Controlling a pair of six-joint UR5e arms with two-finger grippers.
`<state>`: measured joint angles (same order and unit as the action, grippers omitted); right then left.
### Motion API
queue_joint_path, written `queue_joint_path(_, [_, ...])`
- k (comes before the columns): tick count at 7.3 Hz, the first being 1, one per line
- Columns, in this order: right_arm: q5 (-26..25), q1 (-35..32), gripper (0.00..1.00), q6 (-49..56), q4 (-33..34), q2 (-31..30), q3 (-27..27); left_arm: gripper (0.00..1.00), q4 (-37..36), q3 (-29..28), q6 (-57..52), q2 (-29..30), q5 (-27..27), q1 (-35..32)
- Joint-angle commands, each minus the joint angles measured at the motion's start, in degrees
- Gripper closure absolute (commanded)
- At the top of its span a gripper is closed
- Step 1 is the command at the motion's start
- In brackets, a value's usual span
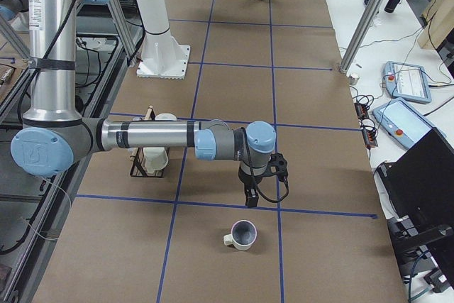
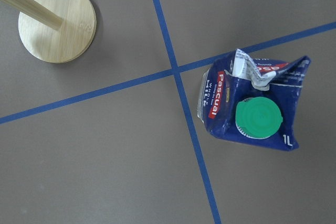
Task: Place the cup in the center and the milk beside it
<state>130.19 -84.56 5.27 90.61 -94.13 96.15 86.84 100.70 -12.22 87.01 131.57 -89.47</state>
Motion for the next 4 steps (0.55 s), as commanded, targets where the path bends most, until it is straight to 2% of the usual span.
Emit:
queue_joint_path(1, [0.1, 0.0, 0.0, 0.1, 0.0, 0.0, 0.0, 0.01, 0.1, 0.1, 0.0, 0.0, 0.0, 0.0])
queue_joint_path(4, [0.0, 0.0, 0.0, 0.1, 0.0, 0.0, 0.0, 0.01, 0.0, 1.7, -0.1, 0.0, -0.1, 0.0])
